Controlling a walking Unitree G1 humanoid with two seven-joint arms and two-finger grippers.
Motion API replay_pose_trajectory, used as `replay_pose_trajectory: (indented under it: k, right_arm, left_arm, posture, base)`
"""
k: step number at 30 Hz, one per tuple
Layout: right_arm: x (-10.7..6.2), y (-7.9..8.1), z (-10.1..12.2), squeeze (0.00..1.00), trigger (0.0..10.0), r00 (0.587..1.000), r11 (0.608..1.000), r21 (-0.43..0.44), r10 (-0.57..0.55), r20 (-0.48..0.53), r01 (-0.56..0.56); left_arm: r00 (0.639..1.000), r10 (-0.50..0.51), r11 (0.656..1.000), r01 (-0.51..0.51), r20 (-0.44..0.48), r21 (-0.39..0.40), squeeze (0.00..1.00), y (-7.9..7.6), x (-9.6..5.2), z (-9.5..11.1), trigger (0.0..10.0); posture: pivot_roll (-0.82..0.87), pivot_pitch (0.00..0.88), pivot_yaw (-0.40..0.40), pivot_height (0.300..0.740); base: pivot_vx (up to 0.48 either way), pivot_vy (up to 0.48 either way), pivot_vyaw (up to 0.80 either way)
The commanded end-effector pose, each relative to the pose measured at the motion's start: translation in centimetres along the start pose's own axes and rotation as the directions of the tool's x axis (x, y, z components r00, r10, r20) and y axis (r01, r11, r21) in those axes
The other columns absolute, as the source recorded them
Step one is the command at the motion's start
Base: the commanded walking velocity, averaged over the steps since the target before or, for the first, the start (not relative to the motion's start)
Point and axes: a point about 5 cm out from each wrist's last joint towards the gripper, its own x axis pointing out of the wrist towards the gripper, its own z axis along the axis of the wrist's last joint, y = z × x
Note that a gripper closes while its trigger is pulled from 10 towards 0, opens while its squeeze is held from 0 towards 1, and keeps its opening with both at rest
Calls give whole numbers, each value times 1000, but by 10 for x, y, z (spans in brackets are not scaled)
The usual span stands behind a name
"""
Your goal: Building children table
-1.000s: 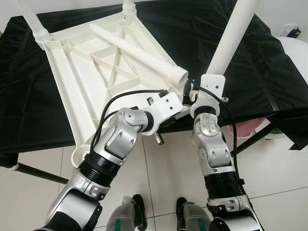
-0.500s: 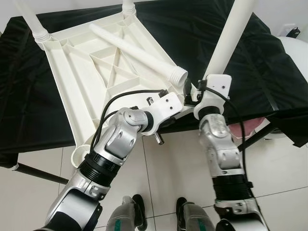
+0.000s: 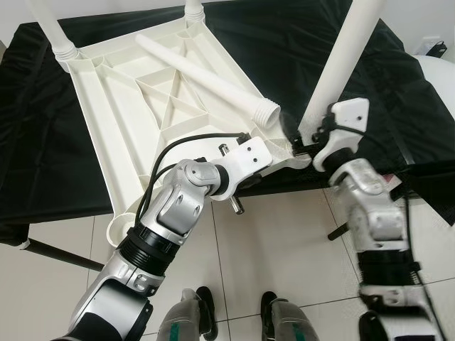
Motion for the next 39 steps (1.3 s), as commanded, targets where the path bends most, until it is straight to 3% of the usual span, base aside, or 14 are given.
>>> replay_pose_trajectory:
  k: [1, 10, 24, 25, 27, 28, 35, 36, 37, 39]
  right_arm:
    - [0, -2, -4, 0, 10000, 997, 997, 20, 71, -24, -71]
    - [2, -15, -10, 0, 10000, 969, 973, -6, 230, -84, -232]
    - [7, -31, -12, 0, 10000, 941, 947, -28, 316, -118, -321]
    - [8, -34, -12, 0, 5529, 943, 948, -34, 312, -115, -318]
    - [8, -35, -11, 0, 5529, 944, 948, -38, 309, -112, -315]
    - [9, -36, -10, 0, 0, 944, 948, -38, 311, -107, -317]
    - [10, -36, -8, 0, 0, 941, 943, -37, 326, -87, -330]
    - [10, -36, -8, 0, 2039, 940, 942, -33, 330, -83, -334]
    - [10, -34, -9, 0, 3373, 941, 943, -23, 330, -78, -332]
    - [10, -34, -9, 0, 3961, 941, 944, -16, 329, -75, -331]
  left_arm:
    - [996, 88, 995, -89, 26, 48, 0, 1, 1, 9, 10000]
    - [996, 90, 995, -92, 27, 46, 0, 2, 1, 9, 10000]
    - [995, 92, 995, -93, 27, 46, 0, 3, 1, 10, 10000]
    - [995, 92, 995, -93, 27, 45, 0, 3, 1, 10, 10000]
    - [995, 91, 995, -92, 28, 45, 0, 3, 1, 10, 10000]
    - [995, 91, 995, -92, 27, 46, 0, 3, 1, 10, 10000]
    - [996, 90, 995, -92, 26, 49, 0, 3, 1, 10, 10000]
    - [996, 91, 995, -92, 26, 49, 0, 3, 0, 10, 10000]
    - [995, 92, 995, -93, 26, 49, 0, 3, 0, 10, 10000]
    - [995, 92, 994, -93, 26, 49, 0, 4, 0, 10, 10000]
  posture:
    - [-147, 187, 46, 740]
    - [-145, 191, 49, 740]
    - [-142, 198, 54, 740]
    - [-142, 198, 54, 740]
    - [-142, 198, 54, 740]
    - [-143, 201, 55, 740]
    - [-141, 202, 57, 740]
    - [-140, 203, 58, 740]
    - [-140, 203, 58, 740]
    - [-140, 203, 58, 740]
  base:
    - [0, 0, 0]
    - [0, 0, 0]
    - [0, 0, 0]
    - [0, 0, 0]
    - [0, 0, 0]
    - [0, 0, 0]
    - [0, 0, 0]
    - [0, 0, 0]
    - [0, 0, 0]
    - [0, 0, 0]
